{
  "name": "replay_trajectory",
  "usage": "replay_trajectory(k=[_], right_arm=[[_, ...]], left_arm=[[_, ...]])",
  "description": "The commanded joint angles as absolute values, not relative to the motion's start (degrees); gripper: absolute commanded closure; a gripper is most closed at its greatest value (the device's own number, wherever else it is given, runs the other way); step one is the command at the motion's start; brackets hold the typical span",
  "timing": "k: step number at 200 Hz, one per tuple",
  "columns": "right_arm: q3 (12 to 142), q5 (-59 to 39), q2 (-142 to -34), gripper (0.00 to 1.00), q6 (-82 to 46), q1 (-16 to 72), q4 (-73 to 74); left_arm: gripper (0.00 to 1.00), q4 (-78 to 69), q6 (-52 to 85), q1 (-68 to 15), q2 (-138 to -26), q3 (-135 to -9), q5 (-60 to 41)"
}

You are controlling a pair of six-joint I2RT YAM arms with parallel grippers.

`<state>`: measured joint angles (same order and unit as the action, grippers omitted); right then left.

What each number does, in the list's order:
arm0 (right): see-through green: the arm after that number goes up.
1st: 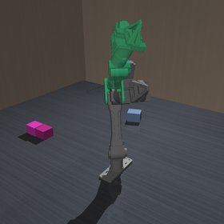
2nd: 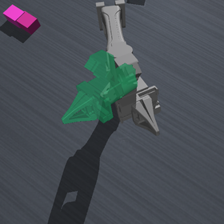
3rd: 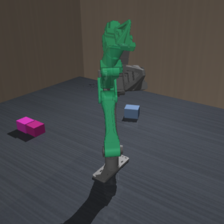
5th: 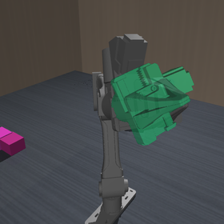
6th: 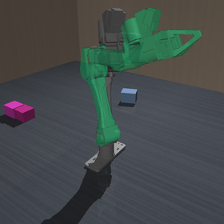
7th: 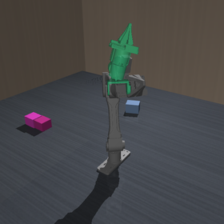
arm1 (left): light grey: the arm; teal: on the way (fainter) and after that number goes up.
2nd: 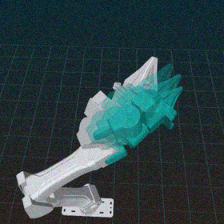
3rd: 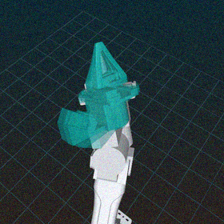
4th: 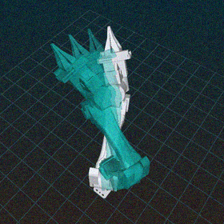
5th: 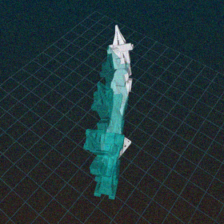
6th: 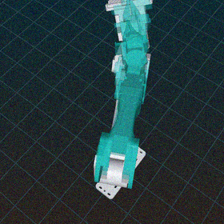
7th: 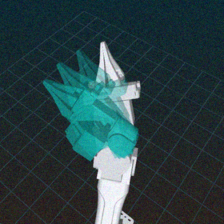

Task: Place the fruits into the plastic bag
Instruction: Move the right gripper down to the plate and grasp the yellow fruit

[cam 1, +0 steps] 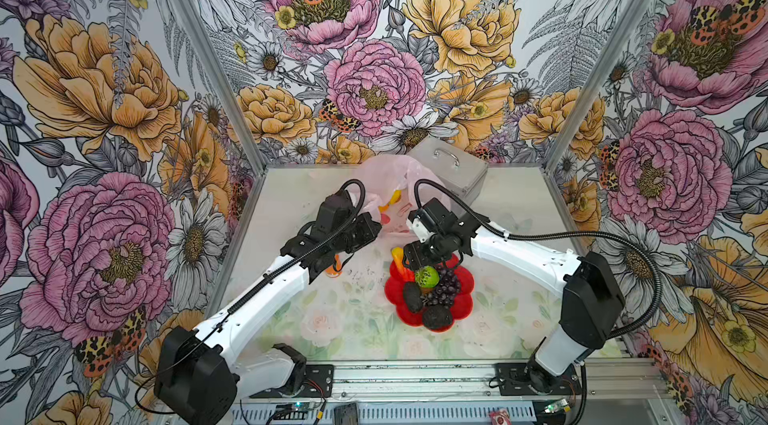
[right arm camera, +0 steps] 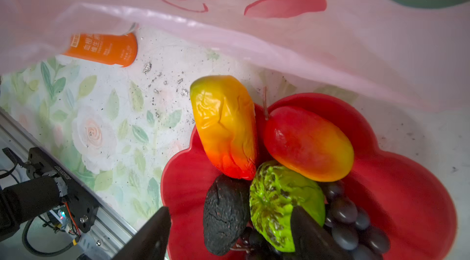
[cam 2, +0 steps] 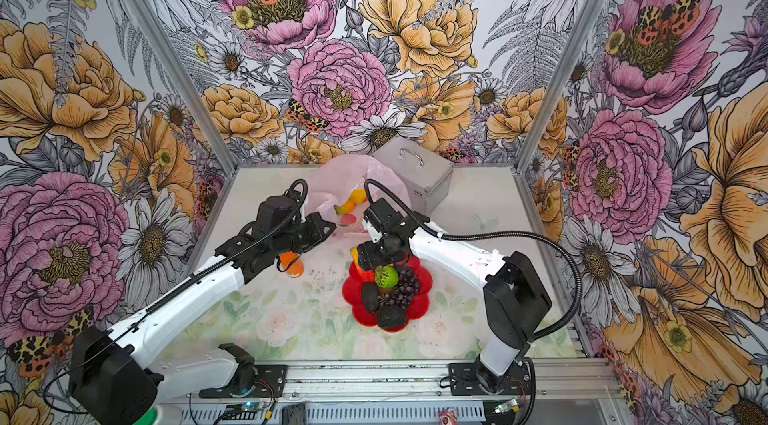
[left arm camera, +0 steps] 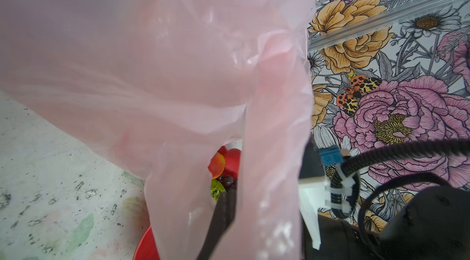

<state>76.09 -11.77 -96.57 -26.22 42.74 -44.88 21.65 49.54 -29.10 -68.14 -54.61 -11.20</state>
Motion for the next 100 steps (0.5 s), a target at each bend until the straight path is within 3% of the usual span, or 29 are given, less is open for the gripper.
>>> replay_trajectory(k=[1, 100], right_arm=[[78.3, -10.4, -98.8, 0.27, -28.7, 43.5, -40.7], [81.7, -10.9, -107.6, 0.36, -31.4, 45.1, -39.6]], left_arm=[[1.0, 21.4, 49.8, -28.6, -66.8, -53.8, -11.2], [1.0, 21.6, 50.4, -26.4, -64.1, -51.5, -12.6]])
